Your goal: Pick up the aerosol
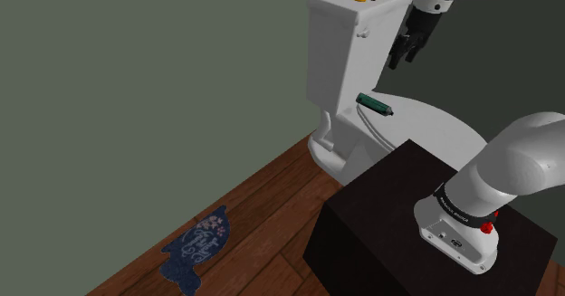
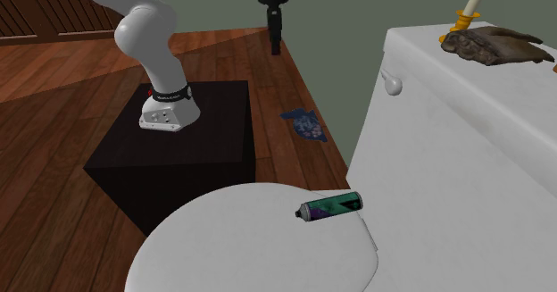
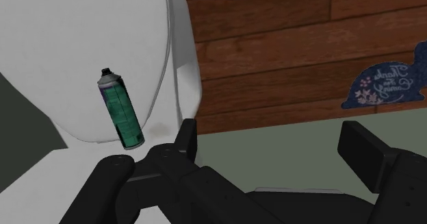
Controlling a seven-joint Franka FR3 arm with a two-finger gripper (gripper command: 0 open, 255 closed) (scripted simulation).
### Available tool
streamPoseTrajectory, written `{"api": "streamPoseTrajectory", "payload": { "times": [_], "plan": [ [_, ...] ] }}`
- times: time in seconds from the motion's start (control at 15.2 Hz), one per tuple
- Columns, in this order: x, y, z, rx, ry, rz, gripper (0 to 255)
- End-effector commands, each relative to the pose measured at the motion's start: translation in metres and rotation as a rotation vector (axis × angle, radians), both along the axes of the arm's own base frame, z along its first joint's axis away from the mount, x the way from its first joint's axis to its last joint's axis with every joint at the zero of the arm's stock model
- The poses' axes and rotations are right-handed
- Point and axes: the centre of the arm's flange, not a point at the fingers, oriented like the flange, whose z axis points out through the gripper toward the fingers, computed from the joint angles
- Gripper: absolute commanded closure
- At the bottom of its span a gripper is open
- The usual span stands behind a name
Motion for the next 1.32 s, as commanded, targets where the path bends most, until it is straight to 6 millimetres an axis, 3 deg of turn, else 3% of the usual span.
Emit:
{"api": "streamPoseTrajectory", "payload": {
  "times": [0.0,1.25],
  "plan": [
    [0.010,-0.013,-0.020,-0.005,0.001,0.001,0],
    [0.093,-0.157,-0.205,-0.041,0.026,0.001,0]
  ]
}}
